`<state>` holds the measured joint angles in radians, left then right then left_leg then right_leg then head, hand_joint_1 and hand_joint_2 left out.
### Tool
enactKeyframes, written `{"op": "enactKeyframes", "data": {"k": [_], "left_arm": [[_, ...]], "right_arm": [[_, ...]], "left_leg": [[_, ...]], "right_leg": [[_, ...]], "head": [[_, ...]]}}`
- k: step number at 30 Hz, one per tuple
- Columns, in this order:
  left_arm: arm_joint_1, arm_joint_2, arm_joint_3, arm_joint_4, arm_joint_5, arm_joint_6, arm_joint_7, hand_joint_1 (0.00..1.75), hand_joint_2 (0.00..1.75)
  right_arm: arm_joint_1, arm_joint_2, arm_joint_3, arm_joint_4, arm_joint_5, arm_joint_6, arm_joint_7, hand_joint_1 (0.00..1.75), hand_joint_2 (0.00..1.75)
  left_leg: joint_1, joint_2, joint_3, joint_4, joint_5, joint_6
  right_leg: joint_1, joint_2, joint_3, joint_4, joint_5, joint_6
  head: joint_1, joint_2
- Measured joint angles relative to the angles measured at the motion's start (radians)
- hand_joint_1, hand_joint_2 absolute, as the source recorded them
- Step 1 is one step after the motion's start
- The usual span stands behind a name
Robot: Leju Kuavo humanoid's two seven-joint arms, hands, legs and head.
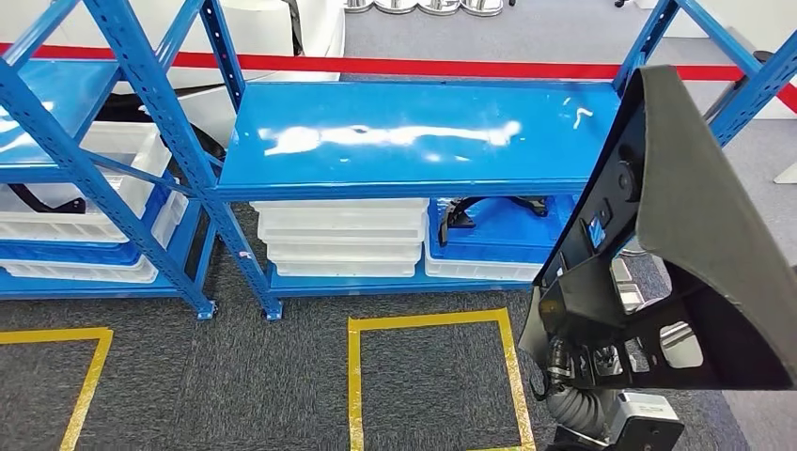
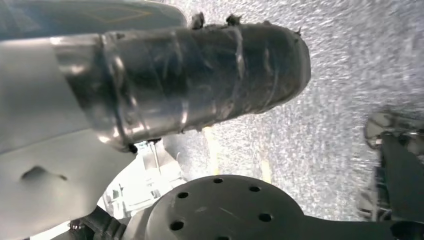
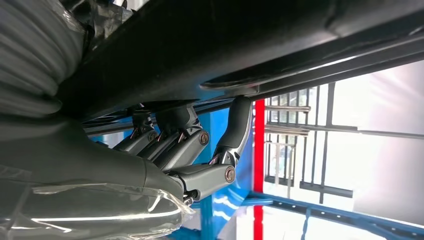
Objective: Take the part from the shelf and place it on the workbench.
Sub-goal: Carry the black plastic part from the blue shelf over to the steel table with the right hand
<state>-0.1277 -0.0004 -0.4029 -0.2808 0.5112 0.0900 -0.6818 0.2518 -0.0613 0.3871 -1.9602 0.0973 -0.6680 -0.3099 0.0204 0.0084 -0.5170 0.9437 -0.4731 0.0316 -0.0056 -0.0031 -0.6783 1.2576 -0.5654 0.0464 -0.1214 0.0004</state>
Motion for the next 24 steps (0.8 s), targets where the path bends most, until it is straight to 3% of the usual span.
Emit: {"op": "enactKeyframes", "data": {"k": [1,3,5,6,7,9,10,13,14,15,16,18,20,21,24], "left_arm": [[0.000,0.000,0.000,0.000,0.000,0.000,0.000,0.00,0.00],[-0.001,0.000,0.000,0.000,-0.001,0.000,0.000,0.00,0.00],[-0.004,-0.002,0.000,-0.001,-0.003,0.001,-0.001,0.00,0.00],[-0.005,-0.002,0.000,-0.002,-0.003,0.002,-0.001,0.00,0.00],[-0.006,-0.003,0.000,-0.002,-0.004,0.004,-0.002,0.00,0.00],[-0.006,-0.001,0.000,-0.002,-0.004,0.005,-0.002,0.00,0.00],[-0.006,0.000,0.000,-0.002,-0.004,0.006,-0.002,0.00,0.00],[-0.005,0.007,0.000,-0.002,-0.004,0.008,-0.002,0.00,0.00],[-0.006,0.010,0.000,-0.002,-0.004,0.008,-0.002,0.00,0.00],[-0.006,0.013,-0.001,-0.002,-0.004,0.008,-0.002,0.00,0.00],[-0.006,0.015,-0.001,-0.002,-0.004,0.009,-0.002,0.00,0.00],[-0.009,0.019,-0.001,-0.002,-0.005,0.012,-0.002,0.00,0.00],[-0.016,0.023,-0.001,-0.002,-0.006,0.016,-0.003,0.00,0.00],[-0.020,0.026,-0.001,-0.003,-0.006,0.018,-0.003,0.00,0.00],[-0.025,0.029,-0.001,-0.004,-0.006,0.023,-0.003,0.00,0.00]], "right_arm": [[0.000,-0.002,0.000,0.002,-0.002,0.000,0.001,1.75,1.75],[-0.002,-0.006,0.000,0.004,-0.008,0.000,0.002,1.75,1.75],[-0.007,-0.008,0.000,0.004,-0.013,0.000,0.003,1.75,1.75],[-0.011,-0.010,0.000,0.005,-0.014,0.000,0.003,1.75,1.75],[-0.013,-0.012,0.001,0.005,-0.015,0.000,0.003,1.75,1.75],[-0.015,-0.015,0.001,0.007,-0.016,0.000,0.004,1.75,1.75],[-0.016,-0.016,0.001,0.008,-0.017,0.000,0.004,1.75,1.75],[-0.020,-0.019,0.004,0.013,-0.018,0.000,0.006,1.75,1.75],[-0.022,-0.021,0.005,0.016,-0.018,0.000,0.006,1.75,1.75],[-0.024,-0.021,0.006,0.019,-0.018,0.000,0.007,1.75,1.75],[-0.026,-0.022,0.007,0.021,-0.018,0.000,0.008,1.75,1.75],[-0.031,-0.023,0.012,0.026,-0.017,0.000,0.010,1.75,1.75],[-0.036,-0.024,0.017,0.030,-0.015,0.000,0.010,1.75,1.75],[-0.038,-0.025,0.019,0.031,-0.014,0.000,0.011,1.75,1.75],[-0.046,-0.029,0.023,0.036,-0.003,0.000,0.017,1.75,1.75]], "left_leg": [[0.000,0.000,-0.018,0.001,0.013,-0.002],[0.000,0.001,-0.041,0.002,0.036,-0.008],[-0.003,0.001,-0.052,0.004,0.056,-0.016],[-0.004,0.001,-0.056,0.004,0.068,-0.022],[-0.004,0.001,-0.061,0.002,0.080,-0.029],[-0.003,0.000,-0.074,0.005,0.083,-0.040],[-0.003,-0.002,-0.082,0.023,0.061,-0.045],[-0.003,-0.004,-0.130,0.193,-0.078,-0.049],[-0.003,-0.004,-0.143,0.257,-0.106,-0.049],[-0.003,-0.004,-0.144,0.296,-0.106,-0.049],[-0.003,-0.004,-0.130,0.304,-0.085,-0.048],[-0.004,-0.005,-0.055,0.220,-0.032,-0.042],[-0.007,-0.007,0.033,0.089,-0.033,-0.033],[-0.009,-0.008,0.056,0.045,-0.046,-0.028],[-0.009,-0.012,0.053,0.009,-0.046,-0.013]], "right_leg": [[-0.001,0.000,0.023,0.003,0.024,-0.001],[-0.001,0.000,0.119,-0.103,0.076,-0.010],[0.003,0.001,0.241,-0.279,0.067,-0.023],[0.006,0.001,0.277,-0.339,0.055,-0.030],[0.008,0.001,0.292,-0.373,0.050,-0.036],[0.005,-0.002,0.275,-0.379,0.064,-0.048],[0.003,-0.004,0.265,-0.381,0.074,-0.054],[0.006,-0.009,0.227,-0.375,0.101,-0.069],[0.007,-0.009,0.211,-0.369,0.110,-0.071],[0.009,-0.009,0.193,-0.361,0.117,-0.071],[0.010,-0.009,0.176,-0.352,0.124,-0.070],[0.011,-0.007,0.142,-0.328,0.135,-0.067],[0.012,-0.007,0.115,-0.306,0.142,-0.059],[0.013,-0.009,0.106,-0.299,0.147,-0.054],[0.012,-0.014,0.089,-0.293,0.159,-0.035]], "head": [[0.002,0.000],[0.005,0.000],[0.006,0.000],[0.006,0.000],[0.006,0.000],[0.006,0.000],[0.005,0.000],[0.003,0.000],[0.004,0.000],[0.004,0.000],[0.004,0.000],[0.004,0.000],[0.003,0.000],[0.004,0.000],[0.001,0.000]]}}
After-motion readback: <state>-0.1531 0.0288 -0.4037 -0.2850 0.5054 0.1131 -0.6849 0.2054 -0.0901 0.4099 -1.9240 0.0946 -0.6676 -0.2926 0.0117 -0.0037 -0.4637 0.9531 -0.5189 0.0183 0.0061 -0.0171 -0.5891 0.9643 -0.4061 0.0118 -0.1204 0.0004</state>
